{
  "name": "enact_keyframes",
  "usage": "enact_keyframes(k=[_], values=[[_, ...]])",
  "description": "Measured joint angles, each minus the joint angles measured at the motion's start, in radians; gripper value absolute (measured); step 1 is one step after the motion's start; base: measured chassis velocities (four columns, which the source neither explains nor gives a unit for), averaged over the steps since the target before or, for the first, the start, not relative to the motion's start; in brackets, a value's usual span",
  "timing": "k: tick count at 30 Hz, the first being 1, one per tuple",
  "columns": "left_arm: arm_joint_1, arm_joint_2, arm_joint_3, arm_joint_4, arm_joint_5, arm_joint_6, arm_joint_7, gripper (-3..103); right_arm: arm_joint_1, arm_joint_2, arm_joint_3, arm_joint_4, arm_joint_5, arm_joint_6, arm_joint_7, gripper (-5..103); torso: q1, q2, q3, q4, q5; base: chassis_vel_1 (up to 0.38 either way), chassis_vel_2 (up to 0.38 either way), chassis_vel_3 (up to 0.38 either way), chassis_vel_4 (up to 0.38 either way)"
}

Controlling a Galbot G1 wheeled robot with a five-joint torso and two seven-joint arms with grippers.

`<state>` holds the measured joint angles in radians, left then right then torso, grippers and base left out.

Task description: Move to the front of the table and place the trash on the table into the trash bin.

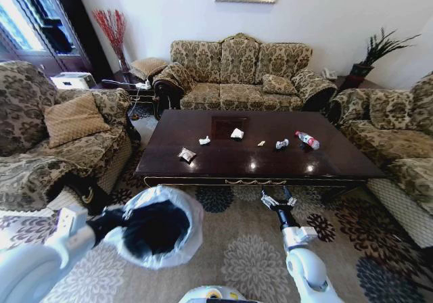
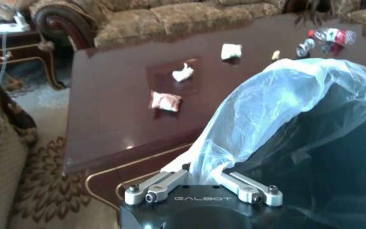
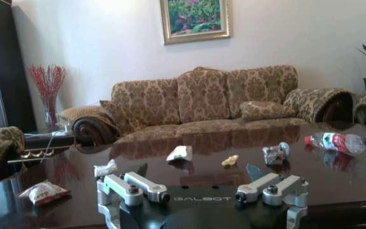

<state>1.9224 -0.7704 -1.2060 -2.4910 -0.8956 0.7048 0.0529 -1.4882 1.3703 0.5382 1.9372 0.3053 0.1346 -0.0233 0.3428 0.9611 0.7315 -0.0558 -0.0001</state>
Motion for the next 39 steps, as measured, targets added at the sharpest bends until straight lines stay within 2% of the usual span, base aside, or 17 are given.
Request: enact_keyframes(k=[2,3,4,7,8,12,16,22,26,31,35,39], values=[[-0.02,0.05,0.03,0.026,0.002,0.0,-0.002,0,-0.004,0.001,0.0,0.001,-0.005,0.0,0.001,100,0.0,0.0,0.0,0.001,-0.0003,0.0,0.0,0.0,0.0],[-0.025,0.08,0.04,0.037,0.003,0.0,-0.001,0,-0.004,0.0,0.001,0.001,-0.006,0.0,0.002,100,0.0,0.0,0.0,0.0009,-0.0003,0.0,0.0,0.0,0.0],[-0.025,0.08,0.04,0.037,0.003,0.0,-0.001,0,-0.004,0.0,0.001,0.001,-0.006,0.0,0.002,100,0.0,0.0,0.0,0.0009,-0.0003,0.0,0.0,0.0,0.0],[-0.037,0.182,0.067,0.089,0.003,-0.006,0.006,0,0.001,0.002,0.001,-0.003,-0.011,0.0,0.002,100,0.0,0.0,0.0,0.0,-0.0001,0.0,0.0,0.0,0.0],[-0.037,0.182,0.067,0.089,0.003,-0.006,0.006,0,0.001,0.002,0.001,-0.003,-0.011,0.0,0.002,100,0.0,0.0,0.0,0.0,-0.0001,0.0,0.0,0.0,0.0],[-0.109,0.263,0.104,0.19,-0.018,-0.011,0.002,0,0.014,0.012,-0.009,-0.009,-0.021,-0.002,0.003,100,0.0,0.0,0.0,0.0003,-0.0002,0.0,0.0,0.0,0.0],[-0.168,0.296,0.123,0.246,-0.057,-0.011,-0.01,0,0.021,0.015,-0.014,-0.014,-0.027,-0.004,0.004,100,0.0,0.0,0.0,0.0005,-0.0003,0.0,0.0,0.0,0.0],[-0.266,0.321,0.155,0.302,-0.119,-0.012,-0.028,0,0.032,0.021,-0.016,-0.026,-0.034,-0.006,0.005,100,0.0,0.0,0.0,0.0,0.0,0.0,0.0,0.0,0.0],[-0.349,0.332,0.199,0.32,-0.147,-0.014,-0.031,0,0.037,0.03,-0.021,-0.029,-0.044,-0.008,0.006,100,0.0,0.0,0.0,0.0006,0.0,0.0,0.0,0.0,0.0],[-0.415,0.305,0.271,0.321,-0.143,-0.018,-0.029,0,0.032,0.035,-0.023,-0.026,-0.053,-0.01,0.007,100,0.0,0.0,0.0,0.0,0.0001,0.0,0.0,0.0,0.0],[-0.462,0.25,0.345,0.314,-0.111,-0.018,-0.026,0,0.029,0.033,-0.023,-0.021,-0.059,-0.016,0.009,100,0.0,0.0,0.0,0.0005,-0.0005,0.0,0.0,0.0,0.0],[-0.464,0.248,0.353,0.294,-0.105,-0.018,-0.024,0,0.029,0.032,-0.023,-0.016,-0.059,-0.02,0.01,100,0.0,0.0,0.0,0.0004,0.0,0.0,0.0,0.0,0.0]])
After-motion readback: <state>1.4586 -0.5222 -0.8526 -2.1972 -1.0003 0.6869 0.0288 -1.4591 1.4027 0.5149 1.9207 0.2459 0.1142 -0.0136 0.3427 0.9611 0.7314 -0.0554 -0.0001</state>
